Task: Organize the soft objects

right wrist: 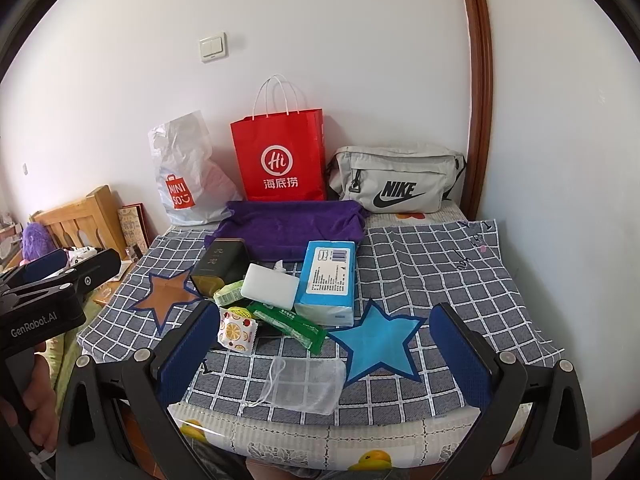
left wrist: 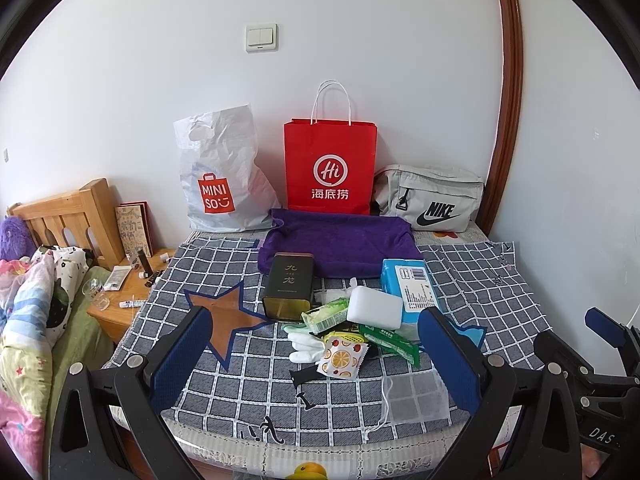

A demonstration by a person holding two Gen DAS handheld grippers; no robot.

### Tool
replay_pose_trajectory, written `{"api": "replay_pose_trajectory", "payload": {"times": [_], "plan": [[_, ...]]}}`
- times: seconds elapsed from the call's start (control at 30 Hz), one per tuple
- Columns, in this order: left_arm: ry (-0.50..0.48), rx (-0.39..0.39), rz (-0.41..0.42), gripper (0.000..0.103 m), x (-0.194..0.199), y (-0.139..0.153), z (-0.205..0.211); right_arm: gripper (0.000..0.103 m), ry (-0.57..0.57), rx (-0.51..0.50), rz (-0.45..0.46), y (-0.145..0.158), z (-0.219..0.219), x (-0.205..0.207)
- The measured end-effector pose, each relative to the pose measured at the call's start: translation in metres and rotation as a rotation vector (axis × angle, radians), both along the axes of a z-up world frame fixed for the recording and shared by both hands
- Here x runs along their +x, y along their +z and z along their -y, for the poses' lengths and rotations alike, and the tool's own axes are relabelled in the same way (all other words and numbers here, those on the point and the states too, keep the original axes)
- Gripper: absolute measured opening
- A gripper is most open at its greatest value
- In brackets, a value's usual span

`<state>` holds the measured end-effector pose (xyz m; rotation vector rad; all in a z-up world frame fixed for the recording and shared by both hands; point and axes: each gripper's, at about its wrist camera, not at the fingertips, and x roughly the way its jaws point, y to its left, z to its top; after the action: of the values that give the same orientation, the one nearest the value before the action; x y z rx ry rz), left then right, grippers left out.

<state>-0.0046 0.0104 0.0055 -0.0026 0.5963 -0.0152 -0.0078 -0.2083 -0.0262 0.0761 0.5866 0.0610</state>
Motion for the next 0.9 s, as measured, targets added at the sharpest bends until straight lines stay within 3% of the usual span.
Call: {"api": "replay_pose_trajectory", "payload": {"times": [0.47, 0.9], "plan": [[0.005, 0.004, -0.021, 0.103, 0.005, -0.007, -0.006, 0.103, 0.014, -0.011, -0.002, -0.006, 0.002, 0.003], [0.049, -0.015, -0.157, 0.099, 0.056, -0.07, -0.022, 0.103, 0.071, 0.011, -0.149, -0.089, 0.005, 0.045]]}}
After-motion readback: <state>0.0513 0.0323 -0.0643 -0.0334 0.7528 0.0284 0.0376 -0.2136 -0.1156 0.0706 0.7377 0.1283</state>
